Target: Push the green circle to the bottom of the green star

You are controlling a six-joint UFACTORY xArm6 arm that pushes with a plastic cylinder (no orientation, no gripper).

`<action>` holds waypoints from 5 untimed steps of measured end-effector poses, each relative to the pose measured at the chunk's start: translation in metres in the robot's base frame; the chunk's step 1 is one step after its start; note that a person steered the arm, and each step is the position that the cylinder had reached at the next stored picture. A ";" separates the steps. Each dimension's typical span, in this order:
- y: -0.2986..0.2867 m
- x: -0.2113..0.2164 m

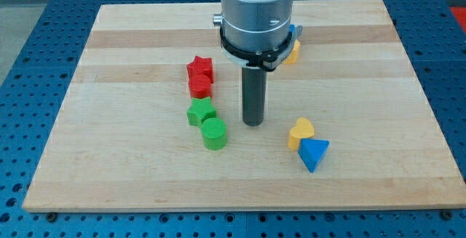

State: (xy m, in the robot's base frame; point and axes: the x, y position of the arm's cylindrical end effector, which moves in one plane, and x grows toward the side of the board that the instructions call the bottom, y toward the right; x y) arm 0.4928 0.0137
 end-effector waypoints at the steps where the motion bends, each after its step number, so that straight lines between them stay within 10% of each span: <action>1: -0.008 0.011; 5: -0.037 0.017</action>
